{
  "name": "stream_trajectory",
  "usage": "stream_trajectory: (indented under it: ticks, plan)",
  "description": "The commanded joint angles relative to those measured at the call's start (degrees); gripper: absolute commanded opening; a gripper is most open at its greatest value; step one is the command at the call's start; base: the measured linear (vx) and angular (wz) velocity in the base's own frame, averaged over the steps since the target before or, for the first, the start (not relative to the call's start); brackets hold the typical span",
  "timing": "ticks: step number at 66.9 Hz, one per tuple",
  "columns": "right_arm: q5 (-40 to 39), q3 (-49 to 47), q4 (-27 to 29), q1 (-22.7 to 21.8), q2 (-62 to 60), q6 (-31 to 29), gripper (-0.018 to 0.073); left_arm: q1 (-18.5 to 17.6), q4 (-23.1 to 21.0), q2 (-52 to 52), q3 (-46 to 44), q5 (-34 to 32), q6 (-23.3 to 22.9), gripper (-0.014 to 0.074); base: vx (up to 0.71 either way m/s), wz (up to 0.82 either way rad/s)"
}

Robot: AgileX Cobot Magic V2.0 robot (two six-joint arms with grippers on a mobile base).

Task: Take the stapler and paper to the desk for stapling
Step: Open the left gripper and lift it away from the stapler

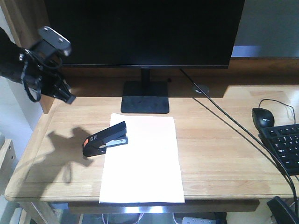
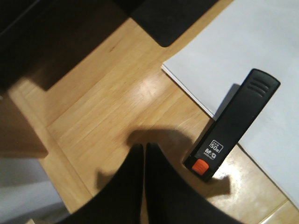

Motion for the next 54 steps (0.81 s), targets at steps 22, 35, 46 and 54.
stream_trajectory:
  ticks: [22, 35, 46, 54]
  plan:
    - [1.2, -1.5, -2.1, -0.2, -0.3, -0.3, 0.0584, 0.0, 15.4, -13.1, 0.0, -8.8, -37.7, -0.0006, 0.0, 0.0]
    - [1.2, -1.5, -2.1, -0.2, -0.3, -0.3, 0.0584, -0.2, 15.3, -23.9, 11.2, -20.7, -38.6, -0.0006, 0.0, 0.0]
    - [1.2, -1.5, -2.1, -0.2, -0.3, -0.3, 0.0584, -0.2, 15.3, -35.5, 23.8, -28.1, -38.7, -0.0006, 0.0, 0.0]
    - [1.2, -1.5, -2.1, -0.2, -0.3, -0.3, 0.0584, -0.2, 15.3, -44.4, 32.6, -30.4, -38.7, -0.0006, 0.0, 0.0]
